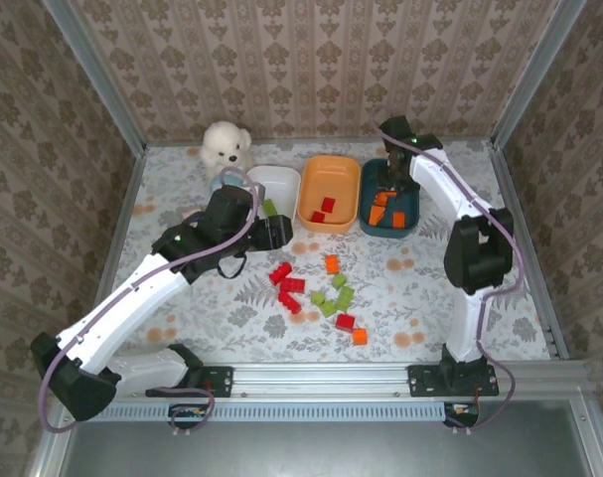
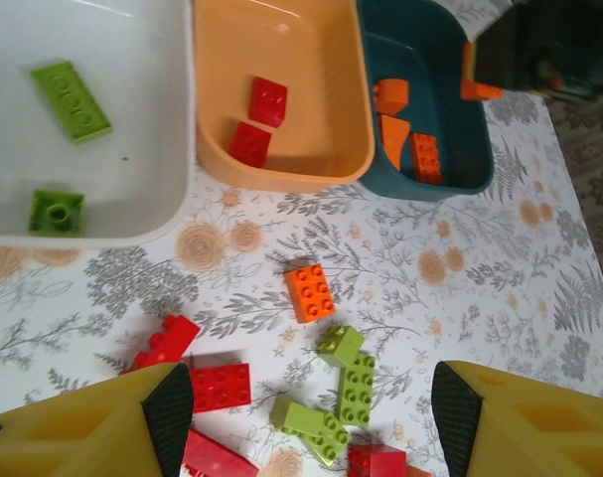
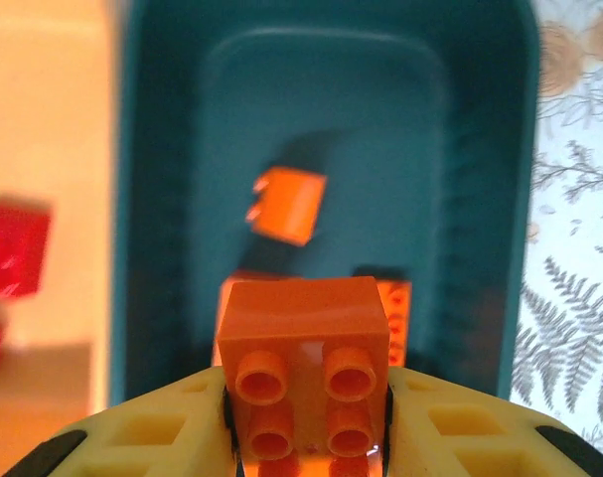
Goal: Sort the legos into containers by color
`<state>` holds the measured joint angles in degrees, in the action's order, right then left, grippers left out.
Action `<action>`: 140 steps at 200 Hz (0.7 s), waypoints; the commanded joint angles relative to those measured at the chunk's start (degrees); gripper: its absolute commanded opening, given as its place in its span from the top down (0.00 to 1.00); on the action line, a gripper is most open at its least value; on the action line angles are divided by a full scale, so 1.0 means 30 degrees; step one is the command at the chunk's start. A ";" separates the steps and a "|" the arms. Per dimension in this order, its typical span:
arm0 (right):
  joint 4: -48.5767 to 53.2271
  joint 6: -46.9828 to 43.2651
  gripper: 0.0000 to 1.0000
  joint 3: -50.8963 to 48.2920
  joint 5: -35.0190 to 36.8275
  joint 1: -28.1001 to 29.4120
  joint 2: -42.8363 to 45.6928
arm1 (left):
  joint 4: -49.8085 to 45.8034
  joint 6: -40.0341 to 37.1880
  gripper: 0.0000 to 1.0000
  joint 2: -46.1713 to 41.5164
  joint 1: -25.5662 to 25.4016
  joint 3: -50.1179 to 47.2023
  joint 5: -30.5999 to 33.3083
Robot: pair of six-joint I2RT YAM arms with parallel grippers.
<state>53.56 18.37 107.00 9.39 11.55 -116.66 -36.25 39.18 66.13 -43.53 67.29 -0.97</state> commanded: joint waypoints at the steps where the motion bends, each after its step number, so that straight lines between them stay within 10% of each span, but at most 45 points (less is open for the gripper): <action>1: 0.1936 0.0930 0.61 0.1862 0.1073 -0.0512 -0.1814 | 0.0418 -0.0657 0.32 0.0221 -0.0291 0.0657 -0.0262; 140: 0.2451 0.0433 0.55 0.4679 -0.2999 -0.1067 -0.6272 | 0.0286 -0.0556 0.32 0.0363 -0.0356 0.0829 0.0058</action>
<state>59.96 19.73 119.22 5.65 8.49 -134.39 -35.53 38.89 66.89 -44.56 68.05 -0.69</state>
